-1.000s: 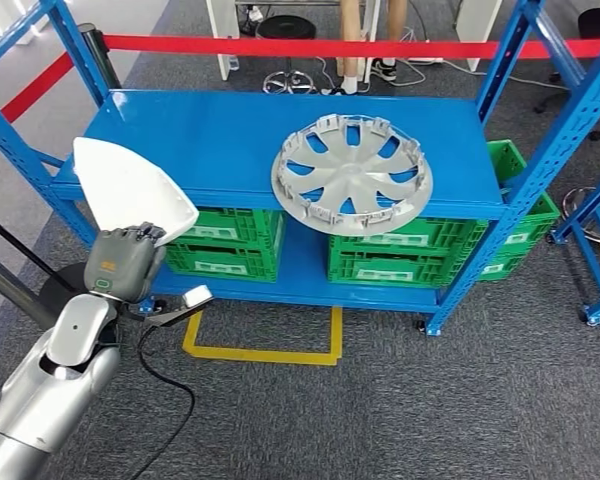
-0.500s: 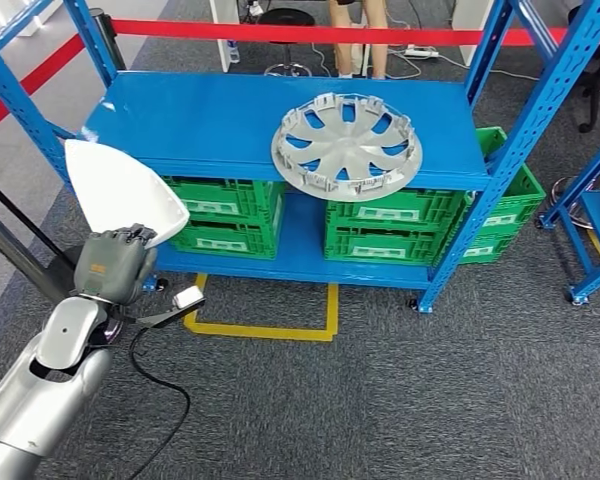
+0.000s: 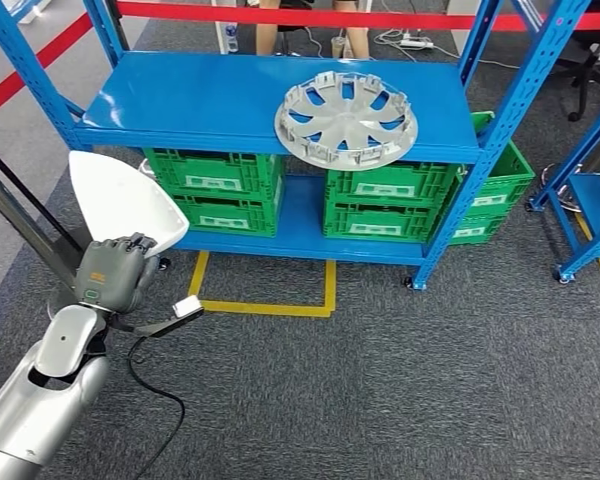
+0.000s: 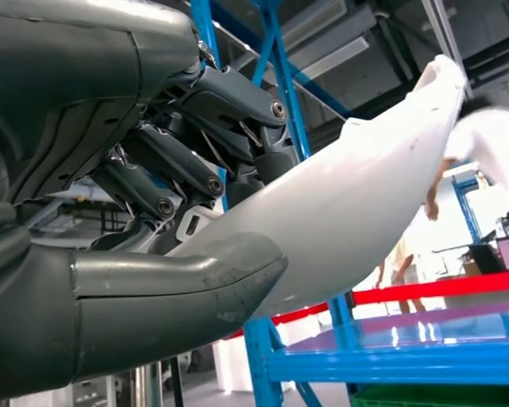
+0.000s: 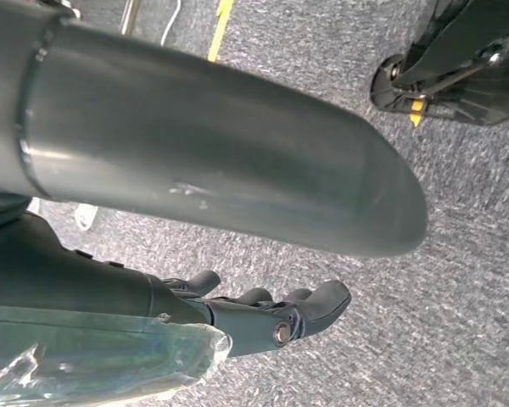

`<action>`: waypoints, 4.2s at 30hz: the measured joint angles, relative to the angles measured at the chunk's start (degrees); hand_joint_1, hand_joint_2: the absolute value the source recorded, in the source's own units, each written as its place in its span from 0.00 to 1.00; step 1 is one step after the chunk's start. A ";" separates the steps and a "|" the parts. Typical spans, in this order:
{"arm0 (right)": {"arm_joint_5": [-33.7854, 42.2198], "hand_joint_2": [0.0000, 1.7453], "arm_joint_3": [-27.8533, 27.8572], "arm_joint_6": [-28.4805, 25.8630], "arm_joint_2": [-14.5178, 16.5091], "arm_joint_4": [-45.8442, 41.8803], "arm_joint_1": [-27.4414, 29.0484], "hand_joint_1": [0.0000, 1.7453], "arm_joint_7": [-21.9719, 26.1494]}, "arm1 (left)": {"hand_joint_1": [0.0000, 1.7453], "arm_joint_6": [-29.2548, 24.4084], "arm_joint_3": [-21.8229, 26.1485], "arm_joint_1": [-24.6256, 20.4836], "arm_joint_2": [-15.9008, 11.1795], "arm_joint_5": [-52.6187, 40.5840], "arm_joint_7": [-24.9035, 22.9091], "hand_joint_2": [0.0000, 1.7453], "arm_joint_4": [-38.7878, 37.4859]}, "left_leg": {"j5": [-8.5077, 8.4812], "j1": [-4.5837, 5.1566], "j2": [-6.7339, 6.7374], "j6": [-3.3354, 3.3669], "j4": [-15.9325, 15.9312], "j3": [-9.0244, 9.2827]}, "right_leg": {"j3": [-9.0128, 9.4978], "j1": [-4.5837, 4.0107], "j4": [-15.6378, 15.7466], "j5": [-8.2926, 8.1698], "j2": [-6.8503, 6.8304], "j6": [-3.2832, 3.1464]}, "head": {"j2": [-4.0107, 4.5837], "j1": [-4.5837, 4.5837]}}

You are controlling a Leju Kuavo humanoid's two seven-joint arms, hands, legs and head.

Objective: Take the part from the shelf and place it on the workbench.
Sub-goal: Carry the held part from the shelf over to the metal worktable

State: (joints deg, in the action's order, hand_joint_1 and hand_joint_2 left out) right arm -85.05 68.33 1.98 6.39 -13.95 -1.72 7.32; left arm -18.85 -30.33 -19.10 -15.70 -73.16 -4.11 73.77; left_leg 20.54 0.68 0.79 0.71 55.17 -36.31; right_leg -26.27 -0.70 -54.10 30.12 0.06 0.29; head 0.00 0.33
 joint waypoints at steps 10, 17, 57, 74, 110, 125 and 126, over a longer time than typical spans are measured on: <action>0.00 0.00 -0.01 0.08 0.13 -0.29 0.17 0.00 -0.11 | 1.00 0.01 0.44 0.75 -0.19 0.00 0.02 1.00 0.02 | 8.30 -2.19 -0.55 -3.22 12.79 -0.78 | -5.56 0.98 -1.16 -4.21 -0.36 -0.72 | 0.00 -0.33; -0.08 0.00 -0.01 0.20 0.20 -0.60 0.26 0.00 -0.11 | 1.00 0.04 0.58 0.48 -0.08 0.00 0.36 1.00 0.13 | 6.49 -1.95 -0.93 -1.64 2.64 4.47 | -9.12 1.62 -3.99 -4.71 -0.12 1.94 | 0.00 -0.36; -0.17 0.00 -0.83 1.42 1.19 -2.45 0.91 0.00 -0.48 | 1.00 1.52 2.20 1.57 1.37 4.93 1.01 1.00 1.11 | 6.03 -0.81 -0.39 0.40 1.21 5.13 | -11.48 0.91 -13.47 -0.78 -0.16 1.70 | 0.00 -0.12; -0.20 0.00 -1.03 2.04 1.72 -3.51 1.07 0.00 -0.83 | 1.00 2.21 2.72 1.58 1.51 5.20 1.01 1.00 1.76 | 4.02 -0.65 -0.35 -0.80 1.11 3.56 | -5.97 0.40 -2.94 -3.24 -0.17 -0.01 | 0.00 -0.25; 9.64 0.00 -13.60 5.41 12.90 -25.26 8.25 0.00 -6.10 | 1.00 3.12 7.51 5.45 -0.45 3.64 0.85 1.00 4.26 | 1.74 -3.65 -4.63 -4.13 2.48 -0.49 | -5.47 3.21 -5.58 -0.54 1.60 1.65 | 0.00 -0.29; 8.87 0.00 -15.52 5.47 13.27 -26.03 8.64 0.00 -6.22 | 1.00 3.11 7.97 5.02 -0.85 3.18 0.84 1.00 4.43 | 6.25 0.26 2.00 0.26 3.63 2.90 | -6.32 0.65 -5.47 -0.89 -6.87 1.00 | 0.00 -0.82; 8.82 0.00 -15.63 5.41 13.27 -26.04 8.58 0.00 -6.19 | 1.00 3.11 8.01 5.01 -0.92 3.15 0.83 1.00 4.45 | 6.03 0.11 1.36 0.52 3.41 2.95 | -6.61 0.74 -6.24 -0.23 -5.68 1.30 | 0.00 -0.83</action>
State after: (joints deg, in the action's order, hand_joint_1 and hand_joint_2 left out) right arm -76.23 52.70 7.39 19.66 -39.99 6.86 1.13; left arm -15.74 -22.32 -14.09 -16.63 -70.00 -3.28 78.22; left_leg 26.57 0.79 2.15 1.23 58.58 -33.36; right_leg -32.88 0.04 -60.34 29.88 -5.62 1.59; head 0.00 -0.50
